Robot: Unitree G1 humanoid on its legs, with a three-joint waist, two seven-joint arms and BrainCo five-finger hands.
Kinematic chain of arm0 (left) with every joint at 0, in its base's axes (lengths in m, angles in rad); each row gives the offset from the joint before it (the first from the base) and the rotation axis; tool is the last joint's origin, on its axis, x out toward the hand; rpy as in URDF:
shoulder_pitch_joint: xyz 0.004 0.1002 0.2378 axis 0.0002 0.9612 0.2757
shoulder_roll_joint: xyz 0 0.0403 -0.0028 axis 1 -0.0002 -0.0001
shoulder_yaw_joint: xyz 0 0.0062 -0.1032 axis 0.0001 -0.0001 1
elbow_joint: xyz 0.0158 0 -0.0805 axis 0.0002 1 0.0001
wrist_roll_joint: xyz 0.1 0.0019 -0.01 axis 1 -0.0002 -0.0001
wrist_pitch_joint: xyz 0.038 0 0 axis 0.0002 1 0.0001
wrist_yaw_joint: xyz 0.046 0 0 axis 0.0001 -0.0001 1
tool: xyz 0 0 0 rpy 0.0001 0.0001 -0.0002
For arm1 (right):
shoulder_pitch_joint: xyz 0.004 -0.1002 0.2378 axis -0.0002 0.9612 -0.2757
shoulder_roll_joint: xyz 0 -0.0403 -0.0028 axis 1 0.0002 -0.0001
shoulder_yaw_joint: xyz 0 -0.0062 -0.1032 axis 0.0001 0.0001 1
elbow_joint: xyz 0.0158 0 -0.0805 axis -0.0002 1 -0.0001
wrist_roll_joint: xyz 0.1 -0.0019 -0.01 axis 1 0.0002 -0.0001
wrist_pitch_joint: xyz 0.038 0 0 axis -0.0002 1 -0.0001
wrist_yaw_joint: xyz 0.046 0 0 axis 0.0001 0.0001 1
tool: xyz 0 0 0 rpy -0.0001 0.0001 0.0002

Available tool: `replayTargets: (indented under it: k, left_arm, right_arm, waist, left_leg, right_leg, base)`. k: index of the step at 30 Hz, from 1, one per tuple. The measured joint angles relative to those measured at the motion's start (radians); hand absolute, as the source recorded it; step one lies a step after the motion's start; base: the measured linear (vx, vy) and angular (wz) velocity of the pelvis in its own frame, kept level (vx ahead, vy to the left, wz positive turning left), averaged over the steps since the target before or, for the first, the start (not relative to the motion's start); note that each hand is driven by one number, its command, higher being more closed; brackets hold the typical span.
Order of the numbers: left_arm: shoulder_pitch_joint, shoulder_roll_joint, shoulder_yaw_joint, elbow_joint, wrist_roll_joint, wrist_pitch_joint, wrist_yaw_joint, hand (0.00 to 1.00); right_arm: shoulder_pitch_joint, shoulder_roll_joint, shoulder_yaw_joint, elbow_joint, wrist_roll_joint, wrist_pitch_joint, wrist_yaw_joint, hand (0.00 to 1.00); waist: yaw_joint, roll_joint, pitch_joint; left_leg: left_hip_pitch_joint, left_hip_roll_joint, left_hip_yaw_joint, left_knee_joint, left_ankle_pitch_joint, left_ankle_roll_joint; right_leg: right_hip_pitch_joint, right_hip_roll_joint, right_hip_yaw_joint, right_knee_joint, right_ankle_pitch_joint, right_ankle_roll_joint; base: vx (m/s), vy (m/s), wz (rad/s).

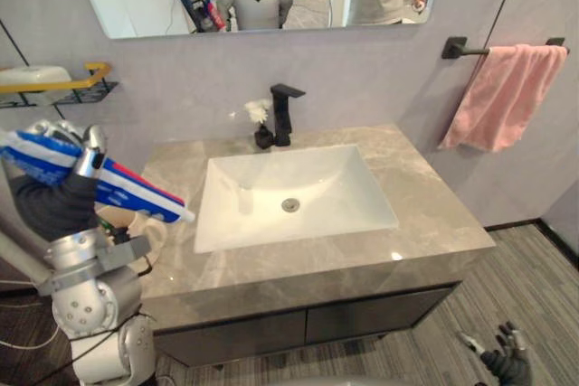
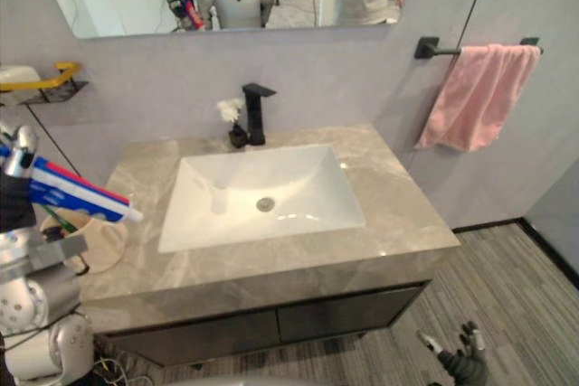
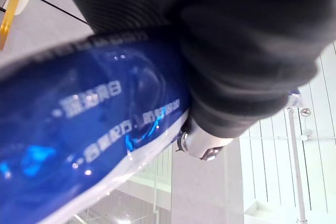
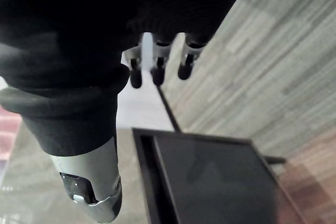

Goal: Organize washtable

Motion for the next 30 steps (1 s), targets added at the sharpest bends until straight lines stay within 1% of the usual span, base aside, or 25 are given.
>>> replayTargets:
  k: [3, 7, 10, 11, 13, 14, 18, 20, 25, 27, 29, 30]
  left_arm:
    - [0.000, -0.001, -0.019, 0.015, 0.000, 0.000, -0.001, 1.00]
    - [-0.001, -0.001, -0.020, 0.034, 0.001, 0.001, 0.000, 1.00]
    - [-0.002, 0.006, -0.020, 0.041, 0.013, 0.001, 0.003, 1.00]
    - [-0.004, 0.015, -0.020, 0.042, 0.036, 0.001, 0.004, 1.00]
    - [-0.012, 0.041, -0.019, 0.047, 0.060, 0.001, 0.006, 1.00]
    - [-0.019, 0.073, -0.019, 0.052, 0.080, 0.001, 0.013, 1.00]
    - [-0.063, 0.120, -0.011, 0.085, 0.118, 0.001, 0.026, 1.00]
    - [-0.062, 0.146, -0.005, 0.098, 0.125, 0.001, 0.029, 1.00]
    - [-0.066, 0.223, 0.016, 0.163, 0.205, 0.003, 0.049, 1.00]
    - [-0.076, 0.253, 0.019, 0.190, 0.235, 0.003, 0.058, 1.00]
    - [-0.087, 0.297, 0.024, 0.215, 0.275, 0.005, 0.071, 1.00]
    - [-0.092, 0.309, 0.024, 0.219, 0.278, 0.005, 0.071, 1.00]
  right_arm:
    - [-0.004, -0.005, 0.031, 0.041, 0.000, 0.001, 0.016, 0.00]
    - [-0.030, -0.032, 0.095, 0.157, -0.006, 0.007, 0.052, 0.00]
    - [-0.033, -0.041, 0.129, 0.201, -0.013, 0.012, 0.054, 0.00]
    - [-0.039, -0.045, 0.144, 0.227, -0.022, 0.015, 0.054, 0.00]
    - [-0.049, -0.059, 0.165, 0.265, -0.046, 0.016, 0.059, 0.00]
    - [-0.061, -0.066, 0.171, 0.294, -0.049, 0.016, 0.069, 0.00]
    - [-0.070, -0.086, 0.195, 0.363, -0.049, 0.016, 0.077, 0.00]
    - [-0.071, -0.101, 0.211, 0.380, -0.049, 0.016, 0.082, 0.00]
    - [-0.103, -0.135, 0.252, 0.447, -0.049, 0.013, 0.094, 0.00]
    - [-0.119, -0.143, 0.269, 0.468, -0.049, 0.013, 0.094, 0.00]
    - [-0.141, -0.153, 0.297, 0.486, -0.049, 0.009, 0.097, 0.00]
    - [-0.142, -0.156, 0.307, 0.486, -0.049, 0.007, 0.097, 0.00]
  waist:
    - [0.011, -0.003, -0.001]
    - [0.021, -0.014, -0.002]
    - [0.022, -0.021, -0.007]
    - [0.025, -0.024, -0.008]
    - [0.029, -0.027, -0.010]
    - [0.035, -0.027, -0.011]
    - [0.049, -0.034, -0.012]
    - [0.052, -0.036, -0.012]
    - [0.052, -0.040, -0.010]
    - [0.057, -0.041, -0.009]
    - [0.057, -0.045, -0.006]
    - [0.058, -0.046, -0.004]
  left_leg:
    - [-0.001, 0.000, -0.002, 0.001, 0.000, 0.000]
    - [-0.008, 0.000, -0.013, 0.002, 0.000, 0.000]
    - [-0.018, -0.001, -0.031, 0.004, 0.000, 0.000]
    - [-0.020, -0.001, -0.033, 0.004, 0.000, 0.000]
    - [-0.022, -0.002, -0.035, 0.004, 0.000, 0.000]
    - [-0.024, -0.003, -0.039, 0.004, 0.000, 0.000]
    - [-0.046, -0.008, -0.069, 0.004, 0.001, 0.002]
    - [-0.052, -0.009, -0.078, 0.004, 0.001, 0.002]
    - [-0.075, -0.011, -0.111, 0.004, 0.004, 0.003]
    - [-0.081, -0.011, -0.115, 0.003, 0.005, 0.002]
    - [-0.091, -0.012, -0.122, 0.004, 0.005, 0.002]
    - [-0.094, -0.013, -0.125, 0.004, 0.005, 0.003]
  right_leg:
    - [-0.001, 0.000, -0.001, 0.002, -0.001, -0.002]
    - [-0.001, -0.002, -0.011, 0.005, -0.004, -0.005]
    - [-0.002, -0.004, -0.023, 0.005, -0.005, -0.007]
    - [-0.002, -0.004, -0.025, 0.005, -0.005, -0.007]
    - [-0.002, -0.005, -0.026, 0.005, -0.005, -0.008]
    - [-0.002, -0.006, -0.028, 0.004, -0.005, -0.008]
    - [-0.002, -0.015, -0.053, 0.000, -0.005, -0.008]
    - [0.000, -0.016, -0.061, -0.003, -0.006, -0.008]
    - [-0.002, -0.019, -0.082, -0.010, -0.006, -0.009]
    - [-0.005, -0.019, -0.085, -0.013, -0.006, -0.009]
    - [-0.007, -0.020, -0.092, -0.019, -0.006, -0.009]
    - [-0.008, -0.020, -0.095, -0.021, -0.006, -0.009]
  base:
    - [0.00, 0.000, 0.00]
    - [-0.02, -0.016, 0.06]
    - [-0.01, -0.016, 0.14]
    - [0.00, -0.016, 0.07]
    - [0.00, -0.012, 0.04]
    - [-0.01, -0.007, 0.05]
    - [-0.02, -0.010, 0.18]
    - [-0.02, -0.012, 0.15]
    - [-0.01, -0.012, 0.14]
    - [0.00, -0.007, 0.06]
    - [0.01, -0.005, 0.07]
    - [0.01, -0.007, 0.23]
